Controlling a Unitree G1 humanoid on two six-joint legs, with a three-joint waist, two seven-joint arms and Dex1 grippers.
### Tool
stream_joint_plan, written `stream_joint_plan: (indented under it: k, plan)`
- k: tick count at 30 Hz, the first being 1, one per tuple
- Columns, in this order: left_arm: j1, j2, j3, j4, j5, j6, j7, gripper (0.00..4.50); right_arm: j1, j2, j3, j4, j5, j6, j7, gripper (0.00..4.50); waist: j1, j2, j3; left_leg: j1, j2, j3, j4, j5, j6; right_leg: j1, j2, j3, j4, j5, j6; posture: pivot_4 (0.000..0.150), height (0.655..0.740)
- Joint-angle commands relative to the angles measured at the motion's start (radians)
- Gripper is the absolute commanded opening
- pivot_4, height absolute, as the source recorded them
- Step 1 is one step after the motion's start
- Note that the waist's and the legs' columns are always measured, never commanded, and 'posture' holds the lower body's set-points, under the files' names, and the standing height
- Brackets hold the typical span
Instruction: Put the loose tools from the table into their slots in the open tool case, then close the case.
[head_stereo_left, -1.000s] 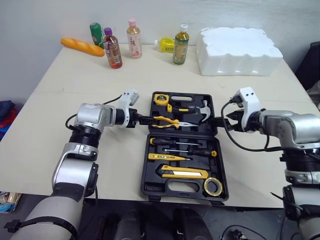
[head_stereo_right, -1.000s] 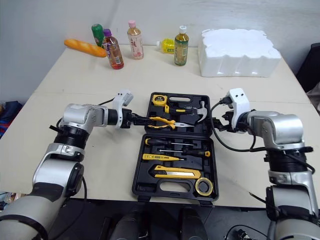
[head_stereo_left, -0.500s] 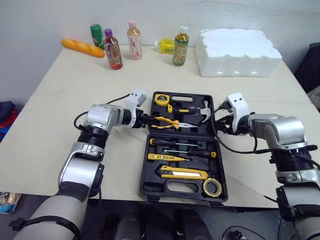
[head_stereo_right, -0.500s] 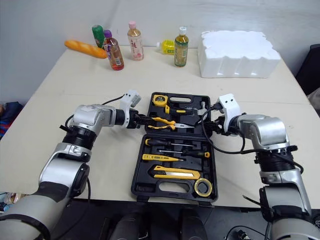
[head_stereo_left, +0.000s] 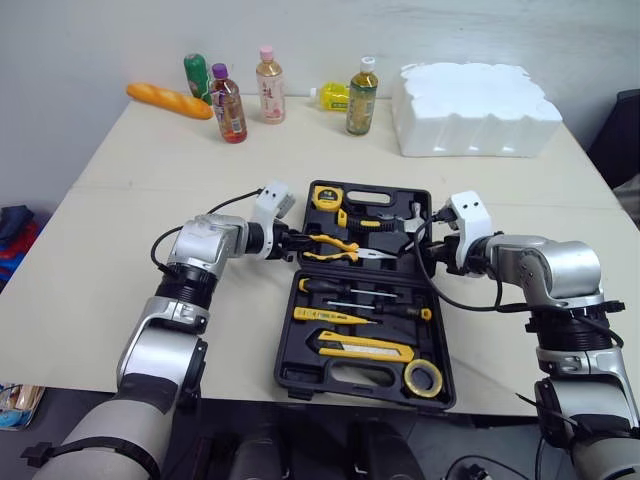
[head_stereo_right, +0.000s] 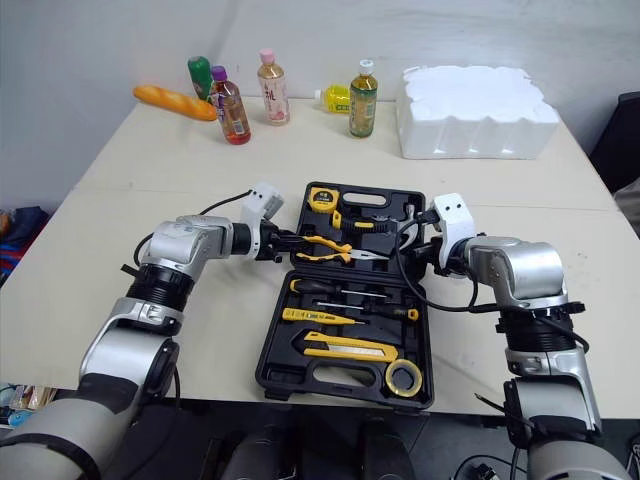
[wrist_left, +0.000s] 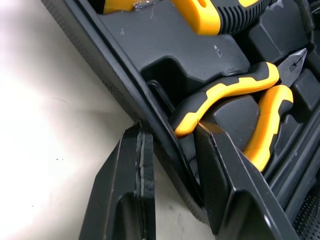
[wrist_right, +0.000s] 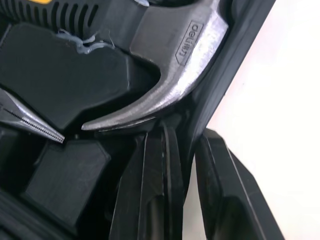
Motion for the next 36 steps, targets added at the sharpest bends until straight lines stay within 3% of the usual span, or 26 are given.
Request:
stream_joint_plan:
  k: [1, 6, 10, 14, 16, 17, 20, 22, 23, 25, 28, 32, 33, 36]
  plan:
    - [-0.038, -0.014, 0.042, -0.078, -0.004, -0.241, 0.021, 0.79, -0.07, -0.045, 0.011, -0.044, -0.044, -0.237, 0.074, 0.1, -0.001, 0.003, 0.005, -0.001, 0.0, 0.0, 0.0, 0.0, 0.0, -0.001, 0.0, 0.0, 0.0, 0.0, 0.0, 0.15, 0.7355]
    - [-0.034, -0.014, 0.076, -0.075, -0.004, -0.382, 0.055, 0.51, -0.06, -0.061, 0.019, -0.033, -0.088, -0.441, 0.124, 0.0, -0.001, 0.006, 0.009, -0.011, 0.001, 0.004, 0.0, 0.002, 0.0, -0.013, 0.004, 0.002, 0.002, 0.0, 0.001, 0.15, 0.7355]
    - [0.13, 0.042, 0.022, -0.208, 0.1, -0.656, 0.078, 0.31, 0.149, -0.117, 0.07, -0.075, -0.236, -0.869, 0.14, 0.0, -0.001, 0.005, 0.009, -0.016, 0.001, 0.007, -0.002, 0.002, 0.0, -0.019, 0.007, 0.001, 0.003, 0.001, 0.001, 0.15, 0.7355]
    - [0.246, 0.069, 0.014, -0.268, 0.192, -0.927, 0.178, 0.22, 0.307, -0.132, 0.068, -0.02, -0.37, -1.28, 0.049, 0.0, -0.008, 0.005, 0.009, -0.013, 0.002, 0.01, -0.003, 0.0, -0.002, -0.017, 0.007, 0.001, 0.0, 0.0, 0.001, 0.15, 0.7355]
    - [0.301, 0.083, 0.008, -0.306, 0.22, -0.987, 0.202, 1.2, 0.376, -0.149, 0.054, 0.016, -0.427, -1.458, 0.003, 0.0, -0.009, 0.004, 0.01, -0.011, 0.002, 0.012, 0.0, 0.0, -0.001, -0.017, 0.007, 0.003, 0.0, 0.001, 0.001, 0.15, 0.7355]
    - [0.329, 0.091, 0.004, -0.324, 0.225, -1.006, 0.199, 1.43, 0.401, -0.163, 0.047, 0.03, -0.453, -1.538, -0.015, 0.46, -0.008, 0.004, 0.01, -0.007, 0.002, 0.013, 0.0, 0.001, 0.0, -0.014, 0.007, 0.003, 0.001, 0.001, 0.002, 0.15, 0.7355]
    - [0.451, 0.138, 0.027, -0.427, 0.174, -0.956, 0.144, 2.79, 0.517, -0.232, -0.023, -0.026, -0.443, -1.717, -0.008, 1.8, -0.009, 0.004, 0.01, 0.005, 0.003, 0.013, -0.003, 0.0, -0.002, -0.003, 0.007, 0.004, 0.0, 0.001, 0.002, 0.15, 0.7355]
    - [0.539, 0.188, 0.084, -0.544, 0.051, -0.808, 0.071, 3.79, 0.633, -0.286, -0.103, -0.177, -0.326, -1.67, 0.057, 2.93, -0.009, 0.004, 0.011, 0.006, 0.003, 0.013, -0.005, 0.0, -0.002, -0.002, 0.006, 0.006, 0.0, 0.001, 0.001, 0.15, 0.7355]
    - [0.587, 0.231, 0.11, -0.611, -0.034, -0.699, 0.008, 4.18, 0.714, -0.329, -0.142, -0.278, -0.22, -1.605, 0.126, 3.25, -0.011, 0.004, 0.011, 0.006, 0.003, 0.013, -0.006, 0.0, -0.002, -0.003, 0.004, 0.006, 0.0, 0.001, 0.001, 0.15, 0.7355]
    - [0.717, 0.389, 0.218, -0.754, -0.27, -0.403, -0.149, 4.35, 0.973, -0.423, -0.343, -0.515, 0.047, -1.337, 0.308, 3.26, -0.01, 0.005, 0.012, 0.005, 0.005, 0.012, -0.005, 0.001, -0.003, -0.004, 0.004, 0.007, 0.001, -0.001, 0.0, 0.15, 0.7355]
    - [0.828, 0.556, 0.352, -0.806, -0.447, -0.161, -0.251, 4.35, 1.275, -0.46, -0.638, -0.686, 0.319, -1.035, 0.51, 3.26, -0.007, -0.003, 0.015, 0.008, 0.009, 0.005, -0.007, 0.001, -0.007, 0.002, 0.006, 0.007, -0.001, -0.003, -0.003, 0.15, 0.7355]
    - [0.908, 0.675, 0.435, -0.767, -0.535, -0.017, -0.356, 4.35, 1.438, -0.446, -0.847, -0.7, 0.481, -0.775, 0.619, 3.26, 0.0, -0.005, 0.015, 0.029, 0.01, -0.004, -0.018, -0.005, -0.009, 0.03, 0.007, -0.001, -0.023, -0.004, -0.015, 0.15, 0.7355]
    - [0.909, 0.682, 0.443, -0.756, -0.542, -0.013, -0.366, 4.35, 1.444, -0.439, -0.86, -0.695, 0.492, -0.757, 0.639, 3.26, 0.001, -0.005, 0.015, 0.031, 0.011, -0.005, -0.021, -0.005, -0.009, 0.031, 0.006, -0.001, -0.029, -0.008, -0.026, 0.15, 0.7355]
    - [0.813, 0.659, 0.403, -0.624, -0.469, -0.077, -0.338, 4.35, 1.474, -0.407, -0.801, -0.656, 0.462, -0.729, 0.696, 3.26, 0.005, -0.007, 0.014, 0.033, 0.007, -0.006, -0.034, -0.004, -0.009, 0.036, 0.003, -0.001, -0.039, -0.005, -0.028, 0.15, 0.7355]
